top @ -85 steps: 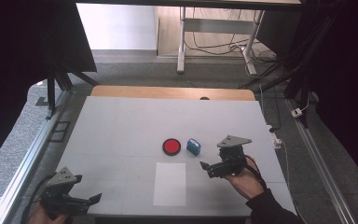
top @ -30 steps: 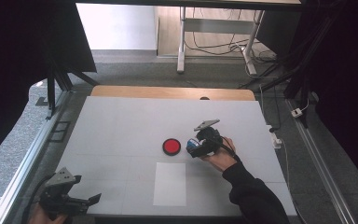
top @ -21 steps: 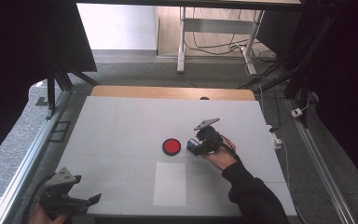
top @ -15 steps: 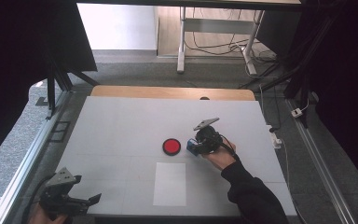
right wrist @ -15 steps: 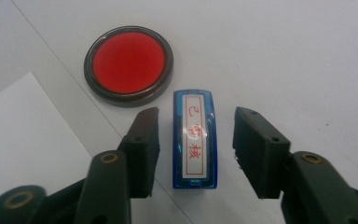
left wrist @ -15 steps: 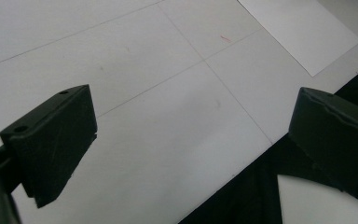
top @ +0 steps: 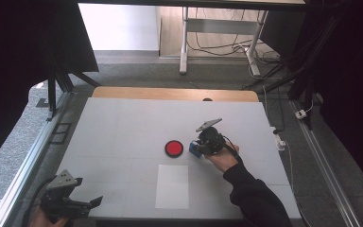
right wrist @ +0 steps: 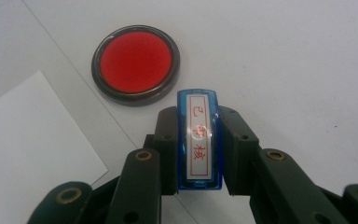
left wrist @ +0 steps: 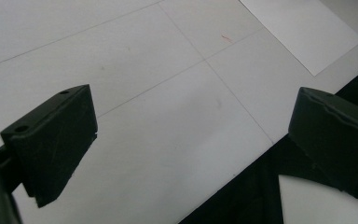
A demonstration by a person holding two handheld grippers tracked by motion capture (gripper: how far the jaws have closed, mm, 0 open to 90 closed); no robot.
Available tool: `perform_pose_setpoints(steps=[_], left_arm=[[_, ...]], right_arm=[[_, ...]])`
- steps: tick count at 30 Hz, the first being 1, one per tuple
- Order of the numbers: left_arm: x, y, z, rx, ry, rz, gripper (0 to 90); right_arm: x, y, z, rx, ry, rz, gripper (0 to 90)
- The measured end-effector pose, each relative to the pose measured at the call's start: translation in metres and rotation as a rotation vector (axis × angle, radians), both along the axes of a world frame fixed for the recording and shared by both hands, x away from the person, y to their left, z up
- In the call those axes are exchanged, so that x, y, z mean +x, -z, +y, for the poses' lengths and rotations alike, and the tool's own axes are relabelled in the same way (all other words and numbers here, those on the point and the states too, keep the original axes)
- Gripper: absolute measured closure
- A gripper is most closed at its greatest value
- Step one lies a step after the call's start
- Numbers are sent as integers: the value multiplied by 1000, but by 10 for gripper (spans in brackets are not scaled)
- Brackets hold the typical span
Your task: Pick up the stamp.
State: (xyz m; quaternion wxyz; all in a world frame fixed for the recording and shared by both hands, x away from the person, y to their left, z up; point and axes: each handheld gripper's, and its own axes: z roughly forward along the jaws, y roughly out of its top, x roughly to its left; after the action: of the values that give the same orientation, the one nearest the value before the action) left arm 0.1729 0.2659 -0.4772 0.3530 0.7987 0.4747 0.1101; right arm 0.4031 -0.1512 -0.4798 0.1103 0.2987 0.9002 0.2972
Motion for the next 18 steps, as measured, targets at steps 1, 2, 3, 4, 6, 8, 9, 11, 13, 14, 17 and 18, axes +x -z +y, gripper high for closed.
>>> perform_pose_setpoints(steps=[1,2,3,4,6,8,9,11,13,14,17,18], left_arm=[[0,0,0,2,-3,-1,19],[0,0,0,1,-5,0,20],[0,0,0,0,-6,2,21],[0,0,0,-1,-9,2,21],[0,0,1,-4,-14,3,21],[0,0,1,-6,-15,3,26],[0,0,1,-6,-16,0,30],[-1,0,0,0,-11,-4,29],[-1,0,0,3,-8,-7,29],[-1,0,0,4,-8,-8,29],[-2,-1,0,1,0,-17,27],[-2,-1,0,0,2,-18,23]], right_arm=[[-1,-3,-1,13,-8,-1,716],[-2,-4,-1,15,-15,-4,716],[-3,-5,-1,18,-20,-5,716],[-3,-6,-2,19,-22,-6,716],[-4,-7,-2,25,-27,-7,716],[-7,-10,-2,37,-28,-16,716],[-7,-10,-2,44,-30,-21,717],[-9,-13,-2,51,-29,-27,717],[-11,-16,-3,57,-27,-25,716],[-11,-16,-3,57,-27,-25,716],[-14,-19,-4,66,-34,-29,716],[-15,-21,-4,63,-40,-35,716]])
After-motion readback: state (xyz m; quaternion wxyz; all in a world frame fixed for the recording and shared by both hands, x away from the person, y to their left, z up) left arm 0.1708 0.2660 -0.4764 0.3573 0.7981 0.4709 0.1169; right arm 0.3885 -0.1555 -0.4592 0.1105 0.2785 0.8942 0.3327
